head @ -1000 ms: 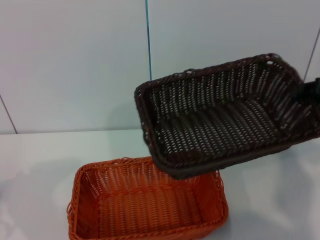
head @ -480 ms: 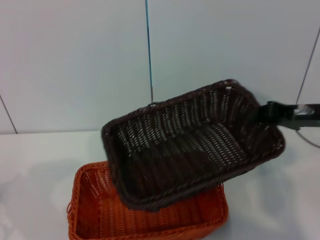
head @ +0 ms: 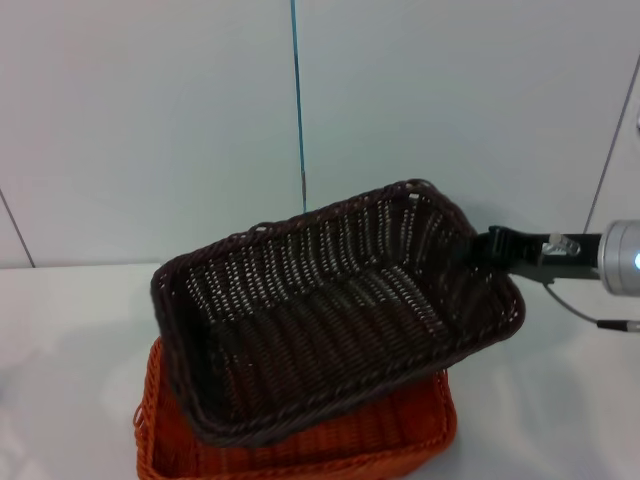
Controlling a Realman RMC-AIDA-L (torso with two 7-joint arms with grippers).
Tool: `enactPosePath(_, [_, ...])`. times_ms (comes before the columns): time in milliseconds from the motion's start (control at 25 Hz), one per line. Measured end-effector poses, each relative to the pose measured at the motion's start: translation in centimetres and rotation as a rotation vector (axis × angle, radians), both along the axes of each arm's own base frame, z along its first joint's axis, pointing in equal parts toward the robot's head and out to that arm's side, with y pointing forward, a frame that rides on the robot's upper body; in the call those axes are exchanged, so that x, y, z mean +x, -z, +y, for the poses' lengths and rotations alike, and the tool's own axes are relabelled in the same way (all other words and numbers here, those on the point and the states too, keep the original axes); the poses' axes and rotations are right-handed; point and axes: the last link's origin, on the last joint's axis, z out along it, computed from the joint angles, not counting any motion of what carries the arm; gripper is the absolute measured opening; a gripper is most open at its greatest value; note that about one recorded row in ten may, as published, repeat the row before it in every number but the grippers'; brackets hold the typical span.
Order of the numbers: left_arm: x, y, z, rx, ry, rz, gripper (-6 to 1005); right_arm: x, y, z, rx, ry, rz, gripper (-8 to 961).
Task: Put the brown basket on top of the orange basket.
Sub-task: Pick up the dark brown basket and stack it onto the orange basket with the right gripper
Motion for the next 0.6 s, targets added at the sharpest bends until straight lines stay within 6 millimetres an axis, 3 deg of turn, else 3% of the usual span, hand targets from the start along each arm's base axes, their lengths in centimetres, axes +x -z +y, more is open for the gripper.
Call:
enactPosePath(320, [0.1,0.0,0.2,0.0,0.004,0.0,889,-0.3,2.0,-1.0,-0.026,-0.001,0.038,217])
enactPosePath(600, [0.1,0.0,0.2,-0.001,0.004,0.001,889,0.1,2.6,-1.3,-0.014,0.013,0.054,219])
